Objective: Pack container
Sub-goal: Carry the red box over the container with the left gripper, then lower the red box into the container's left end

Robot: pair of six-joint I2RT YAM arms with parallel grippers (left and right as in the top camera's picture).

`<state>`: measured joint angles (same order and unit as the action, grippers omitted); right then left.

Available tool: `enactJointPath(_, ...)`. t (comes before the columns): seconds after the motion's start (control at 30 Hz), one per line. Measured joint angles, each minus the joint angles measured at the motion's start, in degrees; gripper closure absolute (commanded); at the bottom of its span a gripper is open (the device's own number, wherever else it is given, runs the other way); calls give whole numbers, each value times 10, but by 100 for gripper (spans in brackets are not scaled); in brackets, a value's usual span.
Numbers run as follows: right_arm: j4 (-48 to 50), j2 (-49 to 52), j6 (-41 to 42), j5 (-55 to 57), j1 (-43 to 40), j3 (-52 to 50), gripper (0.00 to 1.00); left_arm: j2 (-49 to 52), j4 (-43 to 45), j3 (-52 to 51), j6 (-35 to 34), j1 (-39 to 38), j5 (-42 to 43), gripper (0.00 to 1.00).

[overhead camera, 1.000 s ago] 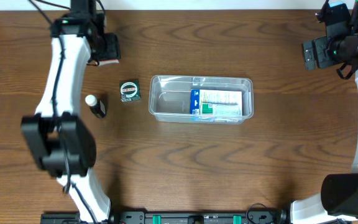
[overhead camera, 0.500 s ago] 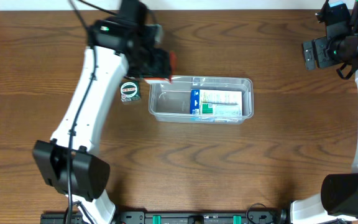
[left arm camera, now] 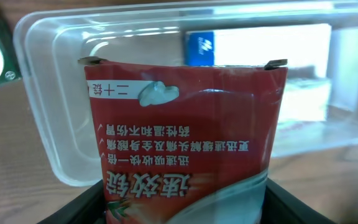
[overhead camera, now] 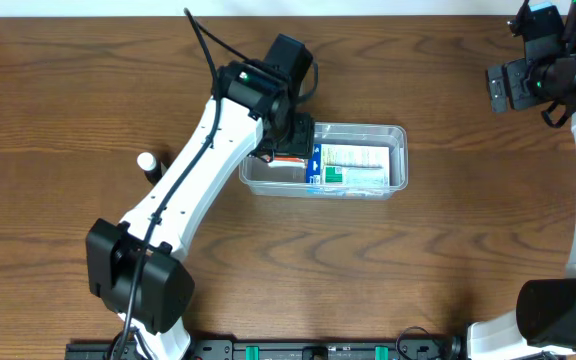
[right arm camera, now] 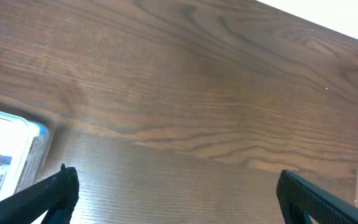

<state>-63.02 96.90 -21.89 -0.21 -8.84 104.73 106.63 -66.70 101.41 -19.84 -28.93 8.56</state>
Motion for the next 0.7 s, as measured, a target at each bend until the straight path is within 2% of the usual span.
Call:
enactJointPath(0.27, 0, 0, 0, 0, 0, 0, 1, 0, 80, -89, -43, 0, -19, 35)
enactJointPath(0.7, 0, 0, 0, 0, 0, 0, 1, 2, 205, -173, -57, 0, -26, 35)
